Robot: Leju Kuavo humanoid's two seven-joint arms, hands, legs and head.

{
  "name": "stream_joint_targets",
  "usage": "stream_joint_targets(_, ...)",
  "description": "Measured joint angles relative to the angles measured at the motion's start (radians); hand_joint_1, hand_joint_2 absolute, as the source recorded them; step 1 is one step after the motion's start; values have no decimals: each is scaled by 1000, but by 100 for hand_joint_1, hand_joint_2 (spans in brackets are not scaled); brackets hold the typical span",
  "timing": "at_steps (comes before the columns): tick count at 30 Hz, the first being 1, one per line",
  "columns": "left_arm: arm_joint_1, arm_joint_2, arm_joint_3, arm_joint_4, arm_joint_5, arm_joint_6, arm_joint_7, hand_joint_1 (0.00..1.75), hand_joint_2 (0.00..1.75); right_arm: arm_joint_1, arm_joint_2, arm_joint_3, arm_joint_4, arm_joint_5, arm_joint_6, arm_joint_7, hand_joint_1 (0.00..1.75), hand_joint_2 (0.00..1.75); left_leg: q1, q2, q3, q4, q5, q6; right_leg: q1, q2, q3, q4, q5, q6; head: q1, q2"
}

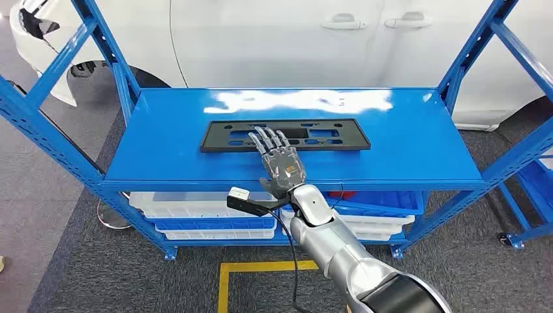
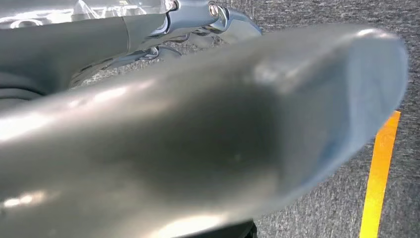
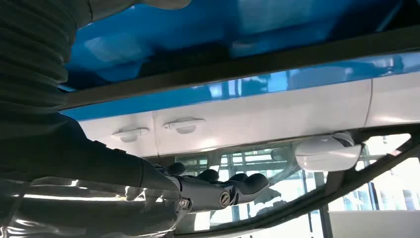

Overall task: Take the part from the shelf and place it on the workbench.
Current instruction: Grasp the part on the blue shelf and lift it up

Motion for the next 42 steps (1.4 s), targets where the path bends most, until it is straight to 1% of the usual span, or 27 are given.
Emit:
stream_joint_targets(3, 0, 1, -1, 0, 0, 0, 0, 0, 0, -1, 0, -3, 0, 4, 0, 2, 0, 175, 2, 1, 6, -1, -5, -12, -2, 2, 6, -7, -1, -10, 0, 0)
stream_joint_targets(5, -1, 1, -2, 0, -1, 0, 1, 0, 0, -5, 0, -5, 0, 8, 0, 3, 0, 175, 4, 3, -12, 46, -34, -21, -7, 1, 19, -17, -1, -21, -2, 0)
stream_joint_targets(8, 1, 2, -2, 0, -2, 0, 1, 0, 0, -5, 1, -7, 1, 12, 0, 3, 0, 175, 6, 3, -110, 235, -108, -30, -7, 0, 31, -20, -9, -30, -3, 0)
stream_joint_targets(9, 3, 2, -2, 0, -2, 0, 1, 0, 0, -3, 1, -7, 2, 12, 0, 3, 0, 175, 7, 3, -137, 275, -112, -32, -6, 0, 34, -19, -12, -31, -3, 0)
stream_joint_targets(10, 4, 2, -2, 0, -2, 0, 1, 0, 0, -2, 1, -8, 2, 12, 0, 3, 0, 175, 7, 3, -146, 278, -95, -32, -6, 1, 39, -19, -16, -31, -3, 0)
stream_joint_targets(11, 5, 2, -2, 0, -2, 0, 1, 0, 0, 0, 1, -8, 3, 12, 0, 2, 0, 175, 6, 3, -135, 241, -61, -31, -5, 2, 45, -19, -21, -30, -3, 0)
stream_joint_targets(13, 5, 3, -2, 0, -2, 0, 0, 0, 0, 0, 1, -8, 3, 12, 0, -2, 0, 175, 5, 4, -79, 104, 19, -24, -3, 2, 59, -18, -32, -25, -2, 0)
stream_joint_targets(14, 4, 4, -2, 0, -2, 0, 0, 0, 0, -1, 1, -8, 3, 12, 0, -4, 0, 175, 3, 4, -53, 46, 40, -18, -2, 3, 62, -16, -37, -21, -2, 0)
stream_joint_targets(16, 3, 5, -2, 1, -2, 0, -1, 0, 0, -1, 1, -9, 3, 12, 0, -8, 0, 175, -3, 4, -33, -1, 42, -7, 1, 3, 62, -15, -42, -11, -2, 0)
stream_joint_targets(19, 5, 5, -2, 1, -1, 0, -1, 0, 0, -1, 2, -12, 2, 12, 0, -10, 0, 175, 1, 3, -28, -10, 40, 7, 0, 2, 61, -9, -52, 3, -1, 0)
stream_joint_targets(21, 4, 5, -2, 1, -1, 0, -2, 0, 0, -3, 2, -15, 2, 11, -1, -11, 0, 175, 6, 3, -22, -15, 38, 17, -1, 1, 27, 61, -88, 13, 2, 0)
stream_joint_targets(23, 3, 5, -2, 1, -1, 0, -3, 0, 0, 0, 1, -19, 3, 11, 0, -13, 0, 175, 5, 3, -19, -15, 33, 22, -6, 2, -52, 202, -141, 19, 4, 0)
stream_joint_targets(24, 4, 6, -2, 1, 0, 1, -3, 0, 0, 4, 1, -21, 4, 11, 0, -14, 0, 175, 5, 3, -17, -14, 30, 23, -8, 1, -90, 260, -154, 21, 4, 0)
stream_joint_targets(25, 5, 6, -2, 1, 0, 1, -4, 0, 0, 7, 1, -22, 4, 11, 0, -15, 0, 175, 5, 2, -14, -14, 26, 23, -10, 1, -113, 285, -148, 22, 4, 0)
stream_joint_targets(26, 6, 6, -2, 1, 0, 1, -4, 0, 0, 10, 1, -23, 5, 11, 0, -15, 0, 175, 5, 2, -8, -13, 22, 22, -12, 1, -115, 270, -121, 21, 4, 0)
stream_joint_targets(27, 7, 6, -2, 1, 0, 1, -4, 0, 0, 11, 1, -23, 5, 11, 0, -16, 0, 175, 5, 1, -2, -13, 18, 20, -13, 1, -97, 216, -80, 19, 4, 0)
stream_joint_targets(28, 7, 6, -2, 1, 0, 1, -4, 0, 0, 10, 1, -23, 5, 11, 0, -17, 0, 175, 5, 0, 6, -13, 12, 16, -14, 1, -68, 142, -35, 16, 4, 0)
stream_joint_targets(29, 6, 6, -2, 1, 0, 1, -4, 0, 0, 9, 1, -24, 5, 11, 0, -17, 0, 175, 3, 0, 11, -11, 6, 12, -12, 1, -39, 74, -5, 11, 4, 0)
stream_joint_targets(30, 5, 6, -2, 1, 0, 1, -5, 0, 0, 8, 1, -24, 5, 12, 0, -18, 0, 175, 2, -1, 14, -10, 1, 7, -10, 1, -18, 26, 12, 7, 4, 0)
stream_joint_targets(31, 5, 6, -2, 1, 0, 1, -6, 0, 0, 8, 1, -24, 5, 12, 0, -20, 0, 175, 0, -1, 15, -9, -3, 1, -8, 2, -8, 2, 15, 3, 4, 0)
stream_joint_targets(34, 4, 6, -2, 1, 0, 1, -7, 0, 0, 8, 2, -25, 4, 15, -1, -26, 0, 175, 3, 1, 20, -8, -15, -18, -7, 5, 1, -8, 6, -12, 4, 0)
stream_joint_targets(35, 4, 6, -2, 1, -1, 1, -8, 0, 0, 7, 4, -25, 3, 16, -1, -28, 0, 175, 4, 2, 15, 10, -27, -23, -9, 5, 8, -12, 4, -18, 2, 0)
stream_joint_targets(37, 3, 7, -2, 1, -1, 1, -9, 0, 0, 6, 8, -25, 2, 17, -1, -29, 0, 175, 6, 3, -29, 107, -73, -30, -10, 4, 20, -17, -2, -28, -1, 0)
stream_joint_targets(39, 4, 7, -2, 1, -1, 2, -9, 0, 0, 10, 10, -25, 2, 19, -1, -31, 0, 175, 7, 3, -106, 243, -119, -35, -7, 3, 27, -17, -9, -33, -1, 0)
stream_joint_targets(40, 6, 8, -2, 1, -1, 2, -9, 0, 0, 13, 10, -25, 3, 21, 0, -34, 0, 175, 7, 3, -132, 281, -120, -36, -5, 4, 32, -16, -14, -35, -1, 0)
stream_joint_targets(41, 8, 7, -2, 1, -1, 2, -10, 0, 0, 15, 11, -25, 3, 23, 0, -39, 0, 175, 6, 3, -139, 276, -99, -34, -3, 5, 38, -16, -18, -35, -1, 0)
stream_joint_targets(42, 9, 7, -2, 1, -1, 2, -10, 0, 0, 16, 12, -25, 2, 26, -1, -44, 0, 175, 6, 3, -126, 232, -60, -30, -1, 5, 46, -16, -24, -35, -1, 0)
